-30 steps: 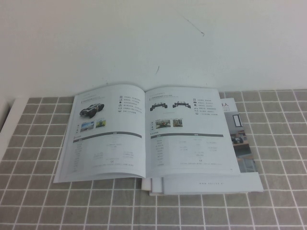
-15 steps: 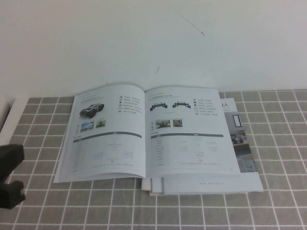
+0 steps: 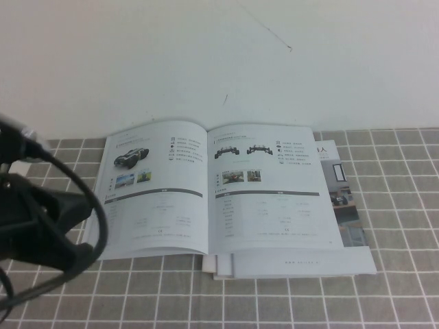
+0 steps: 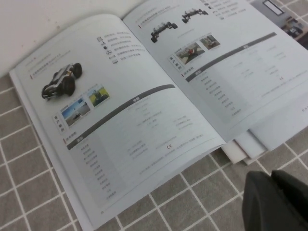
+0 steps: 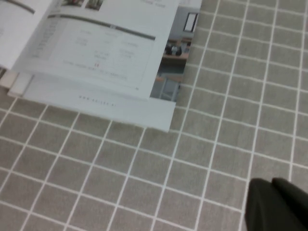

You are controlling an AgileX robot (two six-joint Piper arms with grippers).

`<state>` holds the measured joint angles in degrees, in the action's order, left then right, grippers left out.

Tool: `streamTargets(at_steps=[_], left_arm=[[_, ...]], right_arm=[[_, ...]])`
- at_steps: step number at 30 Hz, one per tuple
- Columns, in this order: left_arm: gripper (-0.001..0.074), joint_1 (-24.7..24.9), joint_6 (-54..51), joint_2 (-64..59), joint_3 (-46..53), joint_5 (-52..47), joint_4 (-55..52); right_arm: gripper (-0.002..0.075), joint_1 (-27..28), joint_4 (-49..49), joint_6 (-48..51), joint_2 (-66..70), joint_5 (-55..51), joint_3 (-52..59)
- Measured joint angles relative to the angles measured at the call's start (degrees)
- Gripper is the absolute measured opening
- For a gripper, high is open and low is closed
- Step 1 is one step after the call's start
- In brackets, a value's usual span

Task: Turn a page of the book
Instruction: Open the closed book

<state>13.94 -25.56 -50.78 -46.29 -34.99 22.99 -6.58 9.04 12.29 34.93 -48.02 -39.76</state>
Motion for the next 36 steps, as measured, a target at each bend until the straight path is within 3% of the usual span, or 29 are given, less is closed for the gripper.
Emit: streamTargets(at_steps=[9,17,25,32,36], left_arm=[[-0.0004,1.82,-5.25,-10.12,-9.83,-3.7,-3.19],[-0.0004,15.97,4.84,-16.06,-11.04,-3.15,-25.23],[-0.0004,28.15,18.13,-24.61,-11.12,1.57,-45.57],[0.0009,29.79,19.64,-34.03,-11.25,10.74,-48.89],[0.0101,29.79,20.29,-37.59,-11.25,14.95,-48.79]], right_arm=[[-0.0002,0.0,10.19,5.69,14.34,-0.42,-2.14],[-0.0002,0.0,23.79,15.58,26.56,3.61,-2.22],[-0.0002,0.0,26.16,18.32,28.4,8.56,-2.22],[-0.0002,-0.04,26.39,19.56,28.4,9.7,-2.22],[-0.0002,-0.04,26.43,20.72,28.4,9.7,-2.22]])
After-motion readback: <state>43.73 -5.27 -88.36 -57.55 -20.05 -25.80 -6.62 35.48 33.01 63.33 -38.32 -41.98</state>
